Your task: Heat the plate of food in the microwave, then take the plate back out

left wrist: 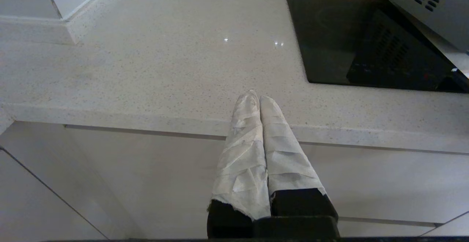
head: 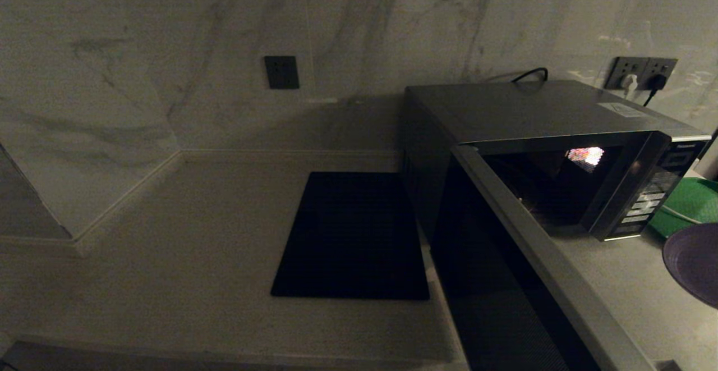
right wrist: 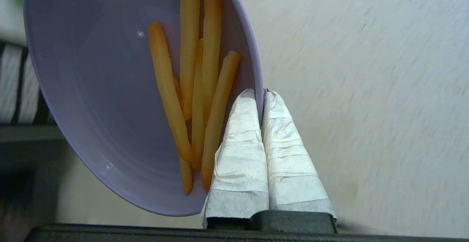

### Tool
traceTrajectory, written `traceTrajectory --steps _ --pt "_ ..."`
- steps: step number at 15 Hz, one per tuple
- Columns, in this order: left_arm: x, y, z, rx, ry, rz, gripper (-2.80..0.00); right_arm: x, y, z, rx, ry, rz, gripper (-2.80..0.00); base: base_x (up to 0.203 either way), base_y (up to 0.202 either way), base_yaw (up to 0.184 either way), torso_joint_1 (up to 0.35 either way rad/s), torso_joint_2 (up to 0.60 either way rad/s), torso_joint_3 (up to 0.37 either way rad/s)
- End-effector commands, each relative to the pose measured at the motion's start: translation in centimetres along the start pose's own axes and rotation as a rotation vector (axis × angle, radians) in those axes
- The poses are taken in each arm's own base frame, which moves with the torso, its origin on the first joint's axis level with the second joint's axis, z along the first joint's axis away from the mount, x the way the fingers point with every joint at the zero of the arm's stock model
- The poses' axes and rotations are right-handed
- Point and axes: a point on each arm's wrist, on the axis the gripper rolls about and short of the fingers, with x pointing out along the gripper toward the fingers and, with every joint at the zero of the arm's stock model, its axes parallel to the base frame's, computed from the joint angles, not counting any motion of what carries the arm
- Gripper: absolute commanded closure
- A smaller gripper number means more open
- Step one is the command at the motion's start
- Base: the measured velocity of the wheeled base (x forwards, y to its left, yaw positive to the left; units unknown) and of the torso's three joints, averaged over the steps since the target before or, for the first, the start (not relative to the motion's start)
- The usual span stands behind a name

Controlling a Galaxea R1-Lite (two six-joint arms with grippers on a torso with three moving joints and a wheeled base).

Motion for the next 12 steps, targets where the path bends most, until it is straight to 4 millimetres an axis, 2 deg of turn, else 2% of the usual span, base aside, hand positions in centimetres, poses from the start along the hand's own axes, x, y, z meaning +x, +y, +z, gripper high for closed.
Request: traceTrajectory --steps 1,7,12 --pt "0.0 0.0 0.0 -0.001 0.000 0.000 0.00 2.8 -1.1 0.2 0.018 0.008 -0.079 0.00 0.000 0.000 0.000 0.000 0.00 0.000" --pt "0.0 0.0 0.0 -0.001 0.000 0.000 0.00 9.6 -2.7 0.5 -0.018 0.014 -0.171 0.00 0.000 0.000 0.000 0.000 0.00 0.000" --pt "0.0 0.0 0.0 -0.001 0.000 0.000 0.00 13.5 -3.7 1.0 0.007 0.036 -0.232 0.00 0.000 0.000 0.000 0.000 0.00 0.000"
